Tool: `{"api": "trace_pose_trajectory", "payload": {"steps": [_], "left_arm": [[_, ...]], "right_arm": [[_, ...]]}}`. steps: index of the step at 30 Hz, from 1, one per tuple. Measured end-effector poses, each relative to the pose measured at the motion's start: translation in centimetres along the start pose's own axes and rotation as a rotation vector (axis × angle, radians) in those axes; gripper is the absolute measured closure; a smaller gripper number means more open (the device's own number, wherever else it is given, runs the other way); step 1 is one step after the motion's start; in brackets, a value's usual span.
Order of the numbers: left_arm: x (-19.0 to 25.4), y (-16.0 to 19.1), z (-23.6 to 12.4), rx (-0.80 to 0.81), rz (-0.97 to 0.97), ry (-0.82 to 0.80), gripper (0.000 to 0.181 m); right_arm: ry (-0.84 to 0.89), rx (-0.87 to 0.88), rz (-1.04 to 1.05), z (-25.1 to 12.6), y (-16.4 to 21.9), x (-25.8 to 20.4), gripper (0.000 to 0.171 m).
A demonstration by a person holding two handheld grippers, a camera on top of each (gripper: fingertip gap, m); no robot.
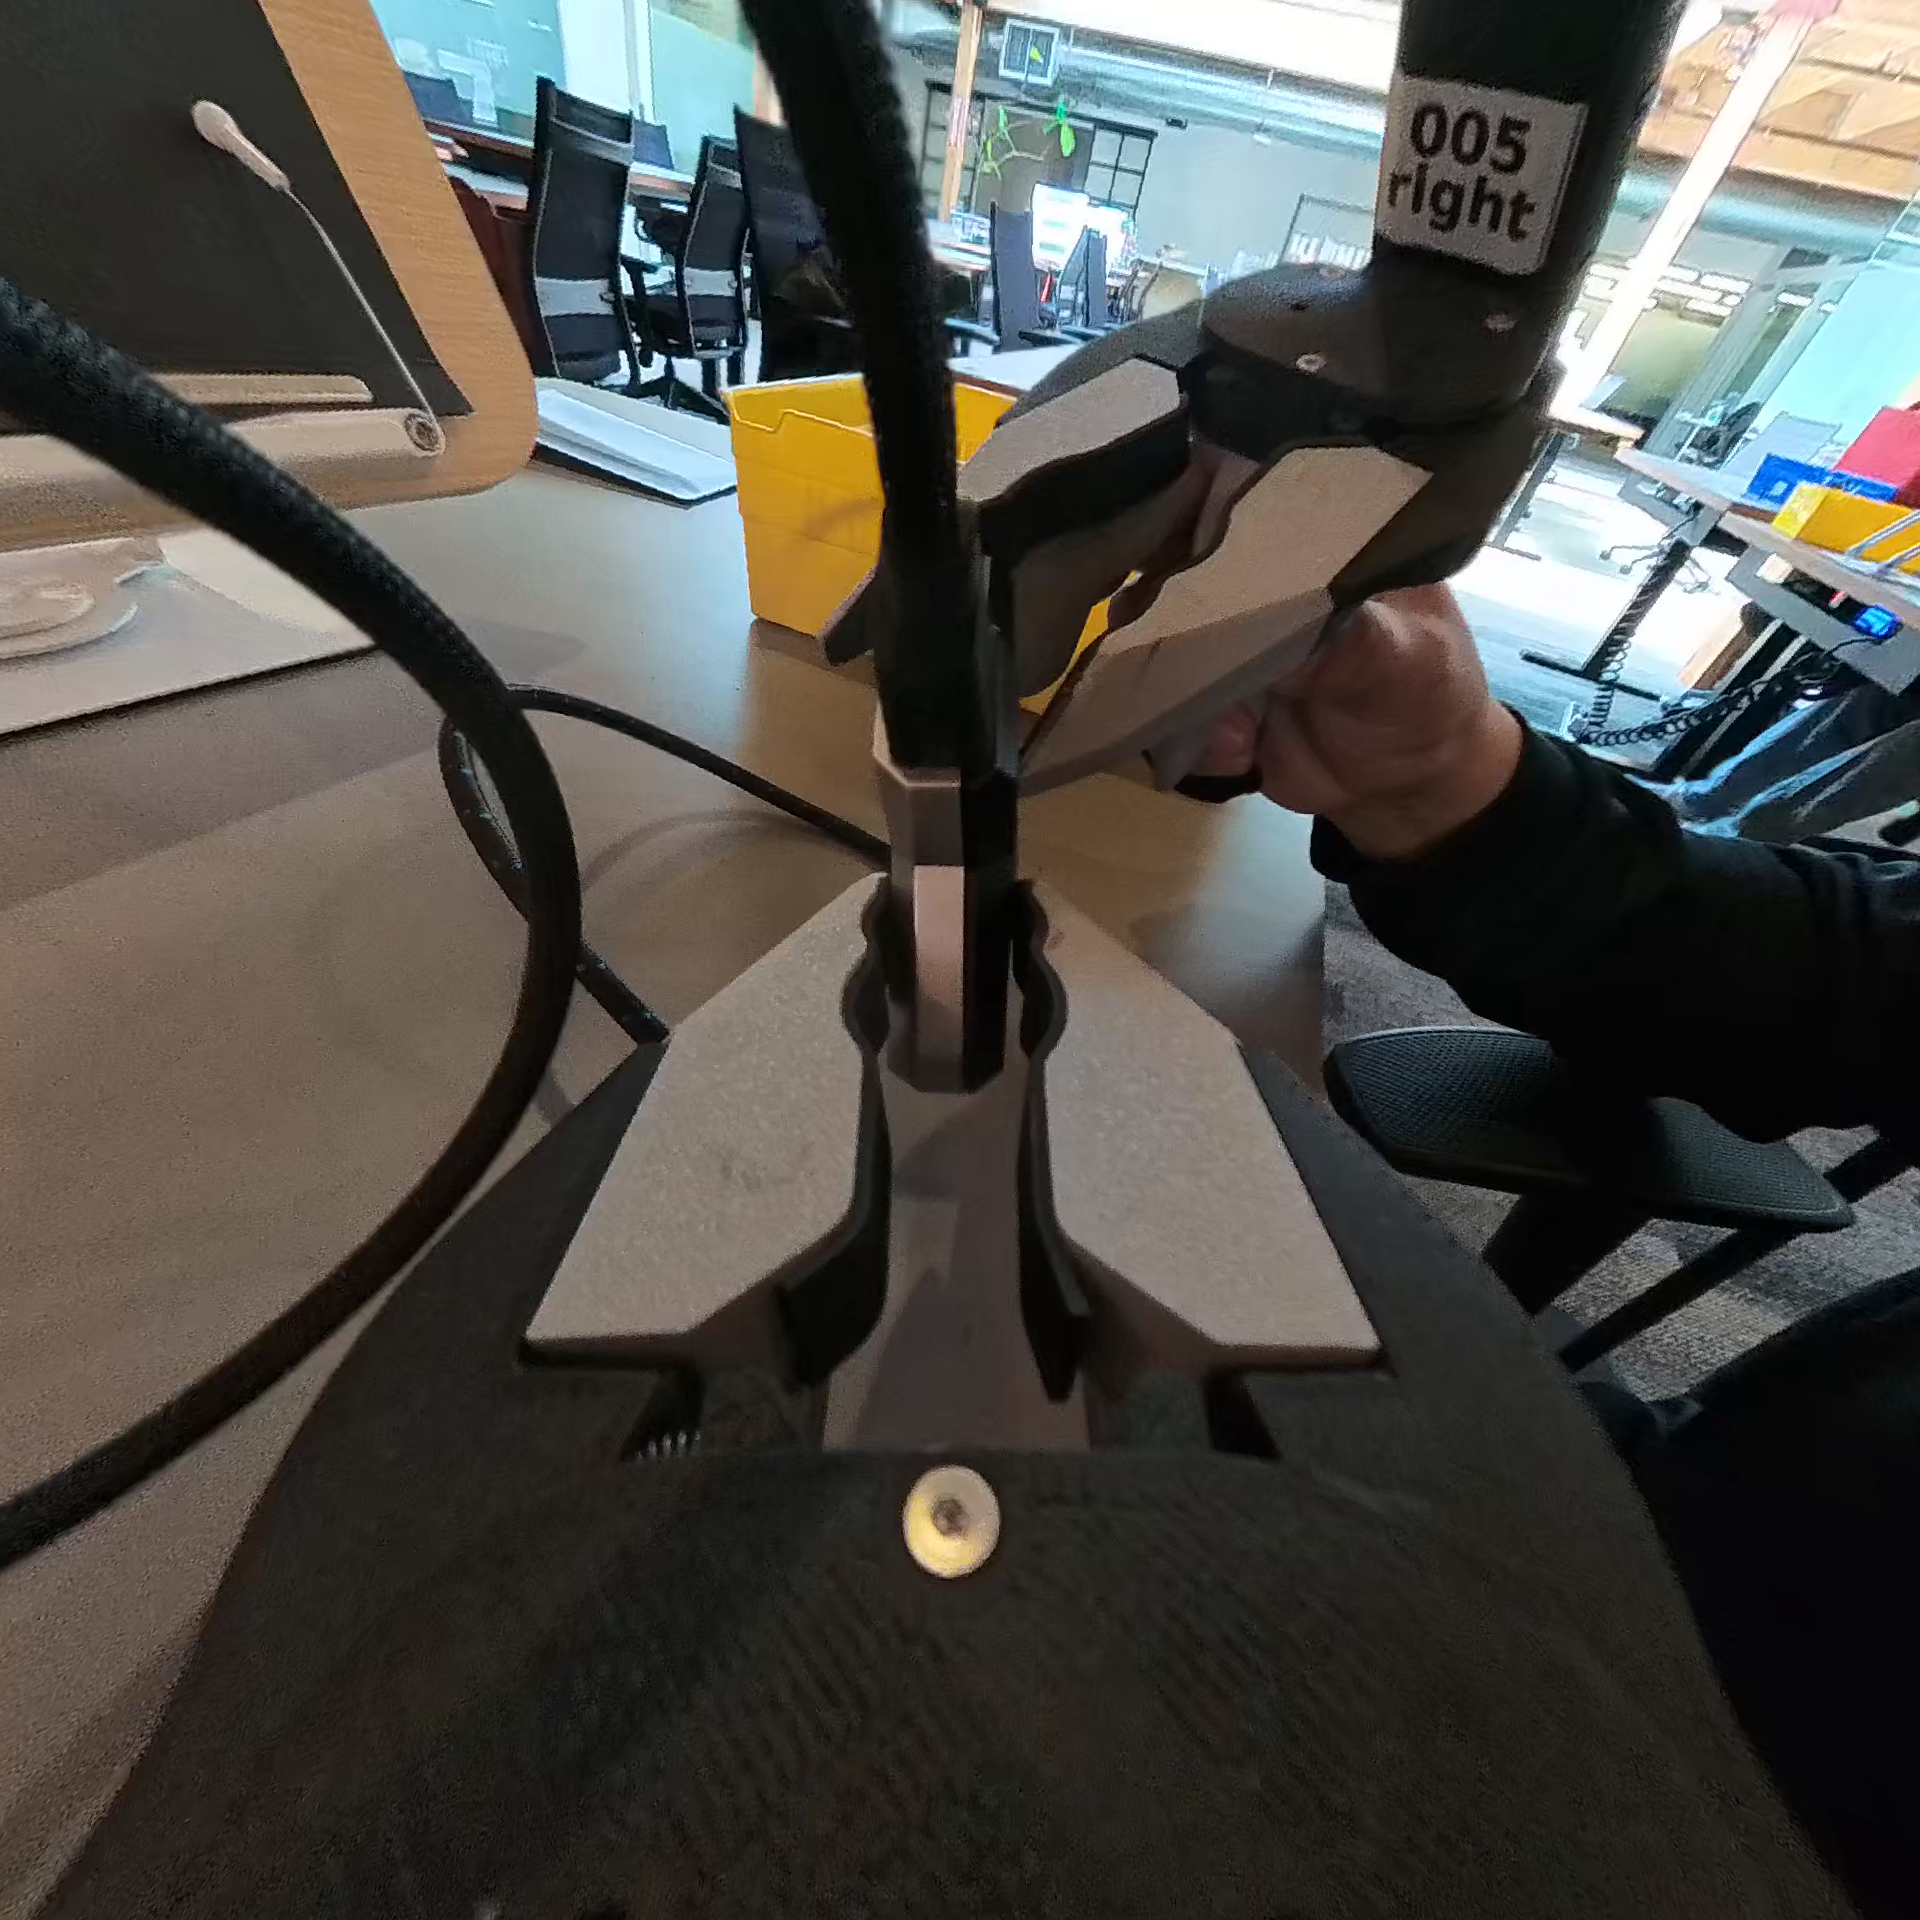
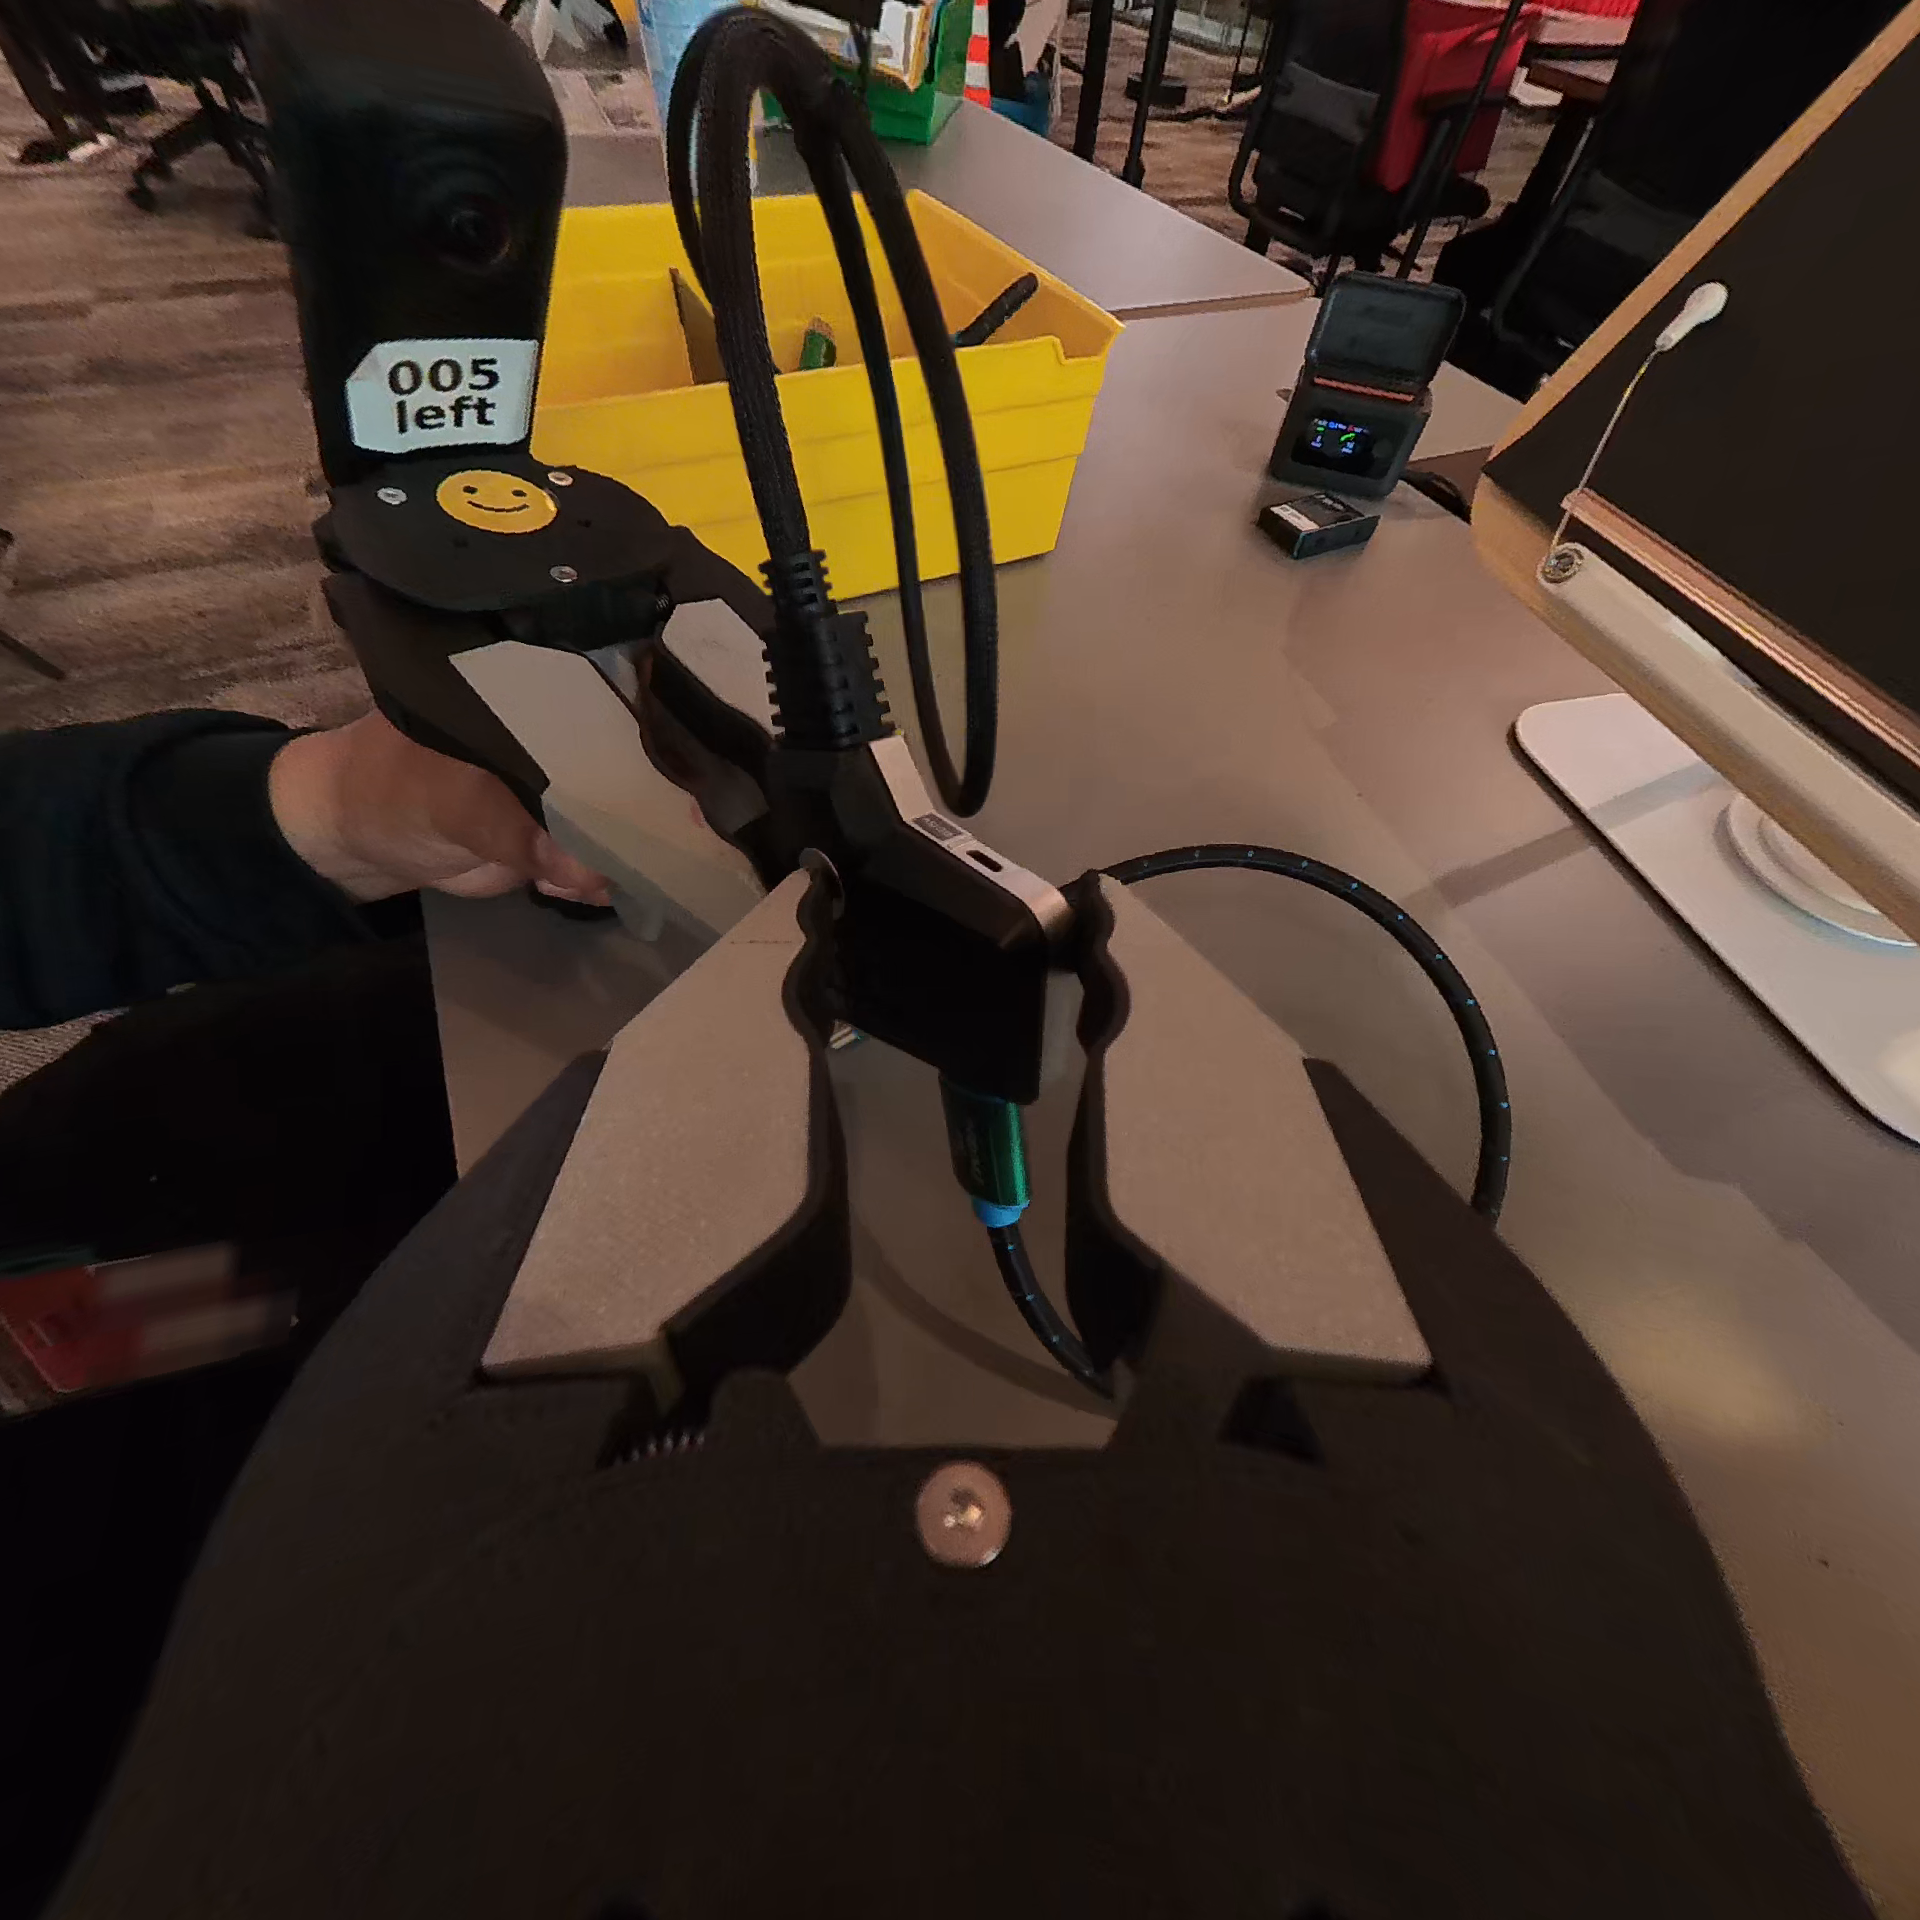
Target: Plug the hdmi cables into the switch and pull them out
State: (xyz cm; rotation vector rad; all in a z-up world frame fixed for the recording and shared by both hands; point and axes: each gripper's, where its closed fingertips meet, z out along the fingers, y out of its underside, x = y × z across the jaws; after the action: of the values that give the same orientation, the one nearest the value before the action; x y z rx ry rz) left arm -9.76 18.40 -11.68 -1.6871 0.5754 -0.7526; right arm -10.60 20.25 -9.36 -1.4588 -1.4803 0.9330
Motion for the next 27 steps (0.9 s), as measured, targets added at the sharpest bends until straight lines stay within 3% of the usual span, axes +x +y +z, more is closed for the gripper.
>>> {"api": "trace_pose_trajectory", "payload": {"steps": [10,14,19,21,23,27], "left_arm": [[0.7,-0.3,-0.2,0.029,0.06,0.001,0.162],[-0.3,-1.4,-1.1,0.113,-0.036,0.01,0.163],[0.1,-1.2,-0.9,0.095,-0.017,0.021,0.163],[0.2,-1.2,-0.9,0.095,-0.01,0.023,0.163],[0.4,-1.2,-0.9,0.098,-0.018,0.039,0.163],[1.4,-1.6,-1.1,0.135,-0.034,0.116,0.16]], "right_arm": [[-0.152,0.011,0.094,-1.9,0.2,-0.2,0.139],[-0.224,0.042,0.152,-3.5,0.7,0.5,0.125],[-0.238,0.022,0.186,-2.2,2.2,0.9,0.124],[-0.292,0.012,0.204,-1.3,2.8,0.1,0.135],[-0.335,0.034,0.228,-0.7,2.8,-0.4,0.157],[-0.434,0.083,0.251,-0.9,2.5,-1.3,0.158]]}}
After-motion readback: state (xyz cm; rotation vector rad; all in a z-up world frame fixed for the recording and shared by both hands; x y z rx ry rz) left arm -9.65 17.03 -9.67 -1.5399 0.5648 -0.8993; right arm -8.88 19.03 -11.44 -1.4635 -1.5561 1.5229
